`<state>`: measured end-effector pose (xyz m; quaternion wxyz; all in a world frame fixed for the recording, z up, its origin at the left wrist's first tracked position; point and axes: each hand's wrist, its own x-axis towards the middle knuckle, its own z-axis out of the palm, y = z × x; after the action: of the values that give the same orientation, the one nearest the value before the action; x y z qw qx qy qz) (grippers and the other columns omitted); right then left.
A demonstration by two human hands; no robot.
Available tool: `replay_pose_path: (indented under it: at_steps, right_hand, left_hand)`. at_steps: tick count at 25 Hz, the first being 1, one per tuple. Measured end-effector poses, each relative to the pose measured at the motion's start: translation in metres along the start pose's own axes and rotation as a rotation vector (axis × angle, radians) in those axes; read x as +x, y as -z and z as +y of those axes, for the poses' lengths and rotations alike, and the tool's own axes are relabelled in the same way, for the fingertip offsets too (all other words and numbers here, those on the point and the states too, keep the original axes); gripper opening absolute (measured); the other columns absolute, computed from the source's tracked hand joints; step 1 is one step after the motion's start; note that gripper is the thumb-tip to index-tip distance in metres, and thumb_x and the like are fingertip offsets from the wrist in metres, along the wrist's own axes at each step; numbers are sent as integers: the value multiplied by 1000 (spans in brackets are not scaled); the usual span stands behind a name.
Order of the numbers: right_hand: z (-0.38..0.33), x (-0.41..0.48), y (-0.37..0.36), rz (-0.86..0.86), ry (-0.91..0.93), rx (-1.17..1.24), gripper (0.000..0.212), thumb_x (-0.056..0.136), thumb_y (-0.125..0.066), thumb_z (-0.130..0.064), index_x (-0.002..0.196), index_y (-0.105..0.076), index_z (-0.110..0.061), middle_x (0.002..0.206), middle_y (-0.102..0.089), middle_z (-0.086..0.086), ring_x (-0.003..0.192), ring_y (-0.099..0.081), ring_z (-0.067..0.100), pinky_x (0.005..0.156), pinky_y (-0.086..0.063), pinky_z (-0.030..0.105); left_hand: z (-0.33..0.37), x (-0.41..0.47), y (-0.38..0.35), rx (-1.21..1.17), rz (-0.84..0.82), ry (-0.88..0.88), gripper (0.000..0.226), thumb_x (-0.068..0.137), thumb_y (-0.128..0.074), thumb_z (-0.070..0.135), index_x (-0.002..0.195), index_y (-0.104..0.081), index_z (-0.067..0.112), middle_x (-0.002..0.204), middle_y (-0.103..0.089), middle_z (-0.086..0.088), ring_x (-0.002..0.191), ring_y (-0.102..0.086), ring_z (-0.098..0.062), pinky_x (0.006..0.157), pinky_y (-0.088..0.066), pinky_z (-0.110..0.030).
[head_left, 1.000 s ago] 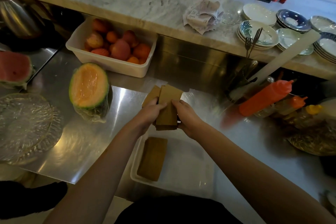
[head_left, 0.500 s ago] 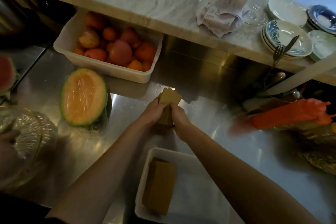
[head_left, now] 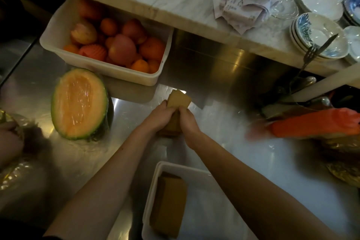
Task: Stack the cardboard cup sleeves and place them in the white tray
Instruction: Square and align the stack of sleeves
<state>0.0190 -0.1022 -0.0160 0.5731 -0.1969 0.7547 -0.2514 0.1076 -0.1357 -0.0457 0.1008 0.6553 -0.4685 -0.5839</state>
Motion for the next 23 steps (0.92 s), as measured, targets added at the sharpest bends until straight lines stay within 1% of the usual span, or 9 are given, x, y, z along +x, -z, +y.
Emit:
replay_pose_path:
  at_steps: [2, 3, 6, 7, 10, 13, 17, 20, 23]
  right_hand:
    - [-1, 1, 0, 1, -49, 97, 34, 100, -33, -37, 122, -51, -19, 122, -58, 10, 103, -55, 24, 88, -49, 38]
    - [-2, 0, 2, -4, -89, 168, 30, 100, -35, -37, 117, -52, -19, 117, -59, 10, 100, -56, 25, 80, -51, 37]
    - [-2, -6, 10, -58, -145, 296, 26, 98, -42, -39, 111, -51, -19, 98, -59, 9, 86, -59, 26, 59, -50, 36]
    - [0, -7, 13, -77, -148, 305, 25, 98, -43, -41, 110, -50, -20, 96, -59, 8, 85, -59, 26, 61, -51, 38]
    - [7, -11, 24, -123, -133, 302, 32, 99, -39, -43, 119, -46, -19, 107, -59, 11, 97, -60, 30, 81, -54, 44]
    - [8, -21, 37, -164, -82, 259, 27, 100, -36, -41, 118, -42, -21, 106, -57, 7, 96, -58, 26, 80, -51, 40]
    - [3, -45, 63, -235, 75, 200, 22, 101, -38, -35, 119, -40, -24, 108, -53, 1, 105, -54, 24, 96, -47, 44]
    - [3, -73, 90, -293, 255, 107, 20, 98, -47, -34, 118, -45, -29, 112, -54, -4, 104, -56, 20, 89, -51, 37]
    - [19, -105, 123, -313, 355, 53, 47, 89, -62, -33, 132, -42, -28, 125, -55, 3, 110, -59, 21, 90, -52, 37]
  left_hand:
    - [2, -3, 1, -59, 6, -17, 40, 97, -44, 36, 132, -46, 18, 127, -57, -9, 102, -56, -22, 89, -47, -37]
    - [1, -3, 1, -105, 4, -10, 37, 97, -47, 34, 131, -47, 18, 122, -58, -8, 94, -57, -18, 79, -47, -32]
    - [-4, -6, 4, -318, -63, 69, 51, 89, -63, 38, 131, -47, 14, 118, -62, -8, 93, -64, -21, 64, -52, -30]
    - [-6, -7, 7, -370, -93, 108, 59, 84, -69, 39, 131, -47, 11, 118, -63, -11, 95, -65, -25, 64, -55, -32]
    - [-12, -12, 11, -436, -158, 146, 69, 75, -79, 37, 129, -51, 6, 116, -66, -14, 97, -67, -28, 65, -57, -33]
    - [-11, -22, 11, -453, -209, 113, 82, 66, -83, 38, 132, -48, 5, 117, -65, -14, 100, -66, -28, 63, -56, -31]
    - [4, -48, 15, -434, -182, 22, 95, 59, -86, 43, 137, -41, 12, 126, -59, -12, 105, -62, -27, 73, -55, -35]
    - [16, -85, 15, -470, -228, -76, 117, 40, -90, 53, 139, -40, 15, 130, -57, -11, 111, -61, -29, 86, -55, -43]
    - [22, -129, 2, -431, -292, -190, 100, 53, -84, 48, 137, -43, 13, 126, -59, -9, 110, -62, -26, 89, -53, -43]
